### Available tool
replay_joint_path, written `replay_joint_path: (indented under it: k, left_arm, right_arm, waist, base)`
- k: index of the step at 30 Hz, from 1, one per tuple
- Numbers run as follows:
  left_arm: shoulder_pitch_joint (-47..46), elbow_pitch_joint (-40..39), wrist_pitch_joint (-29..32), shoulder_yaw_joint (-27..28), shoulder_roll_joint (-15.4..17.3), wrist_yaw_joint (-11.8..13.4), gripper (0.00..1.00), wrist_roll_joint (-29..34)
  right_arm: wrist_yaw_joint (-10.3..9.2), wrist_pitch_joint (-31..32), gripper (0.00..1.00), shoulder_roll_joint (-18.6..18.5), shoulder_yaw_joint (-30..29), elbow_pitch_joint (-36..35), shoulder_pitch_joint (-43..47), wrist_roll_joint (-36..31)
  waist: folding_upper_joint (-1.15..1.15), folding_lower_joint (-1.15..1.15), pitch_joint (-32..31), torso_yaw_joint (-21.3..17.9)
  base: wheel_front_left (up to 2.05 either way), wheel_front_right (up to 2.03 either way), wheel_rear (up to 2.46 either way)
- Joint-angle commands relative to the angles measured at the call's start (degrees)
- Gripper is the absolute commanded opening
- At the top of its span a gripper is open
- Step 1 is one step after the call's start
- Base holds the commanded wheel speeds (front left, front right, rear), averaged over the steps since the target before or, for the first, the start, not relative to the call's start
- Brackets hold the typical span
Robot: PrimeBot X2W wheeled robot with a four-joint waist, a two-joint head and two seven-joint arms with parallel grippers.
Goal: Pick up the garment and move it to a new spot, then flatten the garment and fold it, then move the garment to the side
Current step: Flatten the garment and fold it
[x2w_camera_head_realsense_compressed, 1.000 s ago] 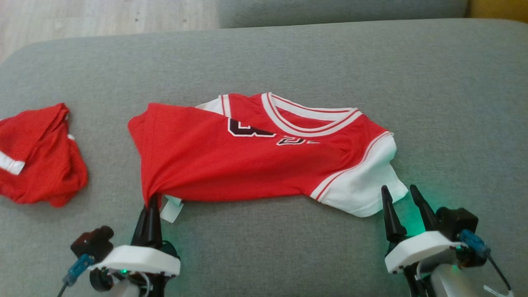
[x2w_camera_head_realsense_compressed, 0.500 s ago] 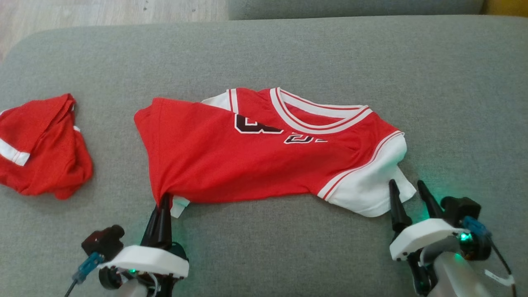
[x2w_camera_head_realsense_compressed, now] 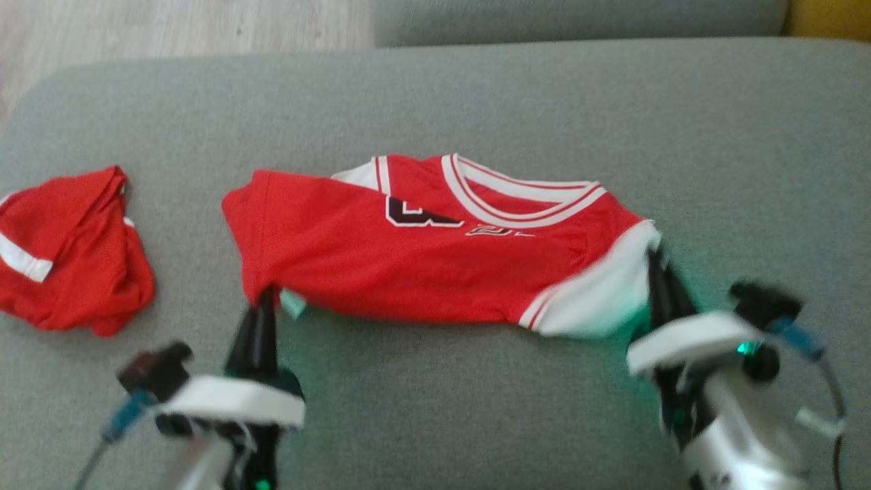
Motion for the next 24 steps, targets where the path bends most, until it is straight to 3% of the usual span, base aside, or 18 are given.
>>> replay_joint_path:
  k: [1,5,13,18,24]
  left_arm:
    - [-4.80,-3.36,-0.32,2.26,2.61,-0.32,0.00,0.49]
    - [-10.69,-7.85,-0.32,1.90,7.38,-0.32,0.00,1.43]
    - [-25.00,-11.22,0.76,-0.46,17.04,-0.32,0.00,-1.23]
    - [-32.59,-11.00,3.61,-0.58,19.06,-0.32,0.00,-3.22]
    - [-39.95,-6.68,5.97,-1.17,18.10,-0.14,0.00,-2.97]
  right_arm:
    - [0.01,-0.38,0.00,0.18,0.48,-5.41,-2.82,1.66]
    - [0.01,-0.38,0.00,-0.55,-2.26,-15.31,-7.60,6.71]
    - [0.01,1.89,0.00,-6.45,-1.86,-25.83,-20.54,16.10]
    - [0.01,5.79,0.00,-8.00,-2.87,-27.19,-27.65,16.26]
    - [0.01,8.28,0.00,-5.72,-4.32,-21.17,-36.39,11.66]
  waist:
    - [0.00,0.00,-1.54,-0.83]
    - [0.00,0.00,-4.85,-2.04]
    - [0.00,0.00,-8.85,-4.37]
    - [0.00,0.00,-8.38,-4.91]
    - [0.00,0.00,-3.20,-5.01]
  base:
    - [0.00,0.00,0.00]
    - [0.00,0.00,0.00]
    - [0.00,0.00,0.00]
    - [0.00,0.00,0.00]
    - [0.00,0.00,0.00]
